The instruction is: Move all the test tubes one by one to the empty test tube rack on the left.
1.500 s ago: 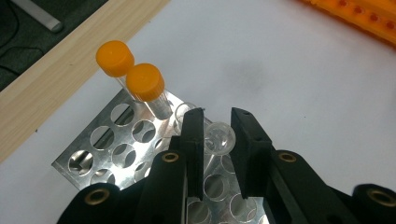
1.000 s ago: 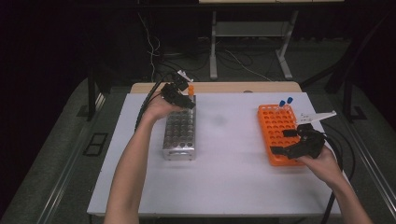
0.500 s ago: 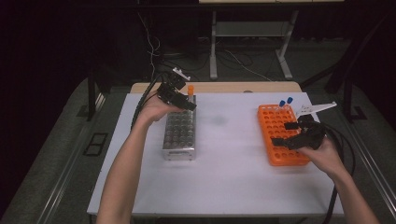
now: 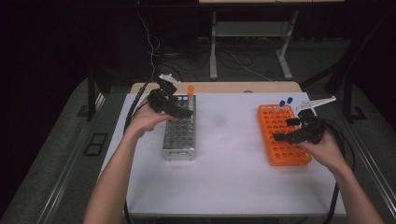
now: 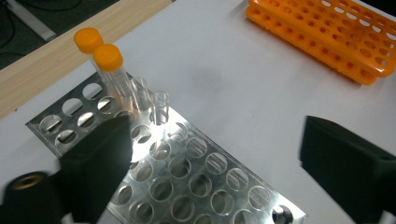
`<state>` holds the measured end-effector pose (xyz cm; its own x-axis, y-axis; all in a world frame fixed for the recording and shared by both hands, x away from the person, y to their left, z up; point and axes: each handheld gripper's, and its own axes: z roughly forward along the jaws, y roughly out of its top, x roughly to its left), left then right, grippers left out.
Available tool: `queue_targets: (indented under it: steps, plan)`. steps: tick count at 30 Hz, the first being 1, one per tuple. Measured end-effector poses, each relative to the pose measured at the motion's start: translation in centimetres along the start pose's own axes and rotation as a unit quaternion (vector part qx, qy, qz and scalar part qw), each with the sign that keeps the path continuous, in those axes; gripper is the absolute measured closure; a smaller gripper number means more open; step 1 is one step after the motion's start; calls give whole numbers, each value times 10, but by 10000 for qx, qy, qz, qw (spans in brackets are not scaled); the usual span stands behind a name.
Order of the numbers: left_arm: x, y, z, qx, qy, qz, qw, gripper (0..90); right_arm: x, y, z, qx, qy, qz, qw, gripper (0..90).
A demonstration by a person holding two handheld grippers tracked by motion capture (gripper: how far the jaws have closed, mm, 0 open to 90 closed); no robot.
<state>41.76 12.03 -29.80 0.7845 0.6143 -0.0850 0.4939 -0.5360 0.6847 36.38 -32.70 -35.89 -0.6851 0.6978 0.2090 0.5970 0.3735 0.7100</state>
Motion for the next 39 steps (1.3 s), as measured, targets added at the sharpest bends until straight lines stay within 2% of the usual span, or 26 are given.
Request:
queue_targets:
  steps: [2, 11, 22, 31, 33, 36, 38, 39]
  plan:
    - [-5, -4, -3, -22, -19, -6, 10000, 1, -2, 2, 0, 2, -14, 12, 10000, 2]
    - [-27, -24, -19, -367, -58, 62, 9993, 0, -16, 11, 5, 101, -127, 54, 9999, 3]
    - [-54, -44, -26, -517, -192, 212, 9983, 0, -34, 15, 20, 223, -248, 188, 9993, 3]
    - [-62, -54, -27, -565, -271, 222, 9978, 0, -47, 21, 35, 254, -359, 307, 9986, 4]
    - [-63, -55, -27, -602, -272, 215, 9976, 0, -51, 21, 37, 223, -348, 324, 9986, 91]
    - [-63, -55, -29, -624, -265, 221, 9975, 0, -56, 20, 42, 244, -488, 398, 9977, 93]
    - [-63, -56, -30, -647, -256, 211, 9974, 0, -59, 19, 44, 242, -578, 448, 9970, 185]
    - [-63, -56, -30, -664, -254, 204, 9973, 0, -61, 19, 46, 237, -611, 478, 9967, 189]
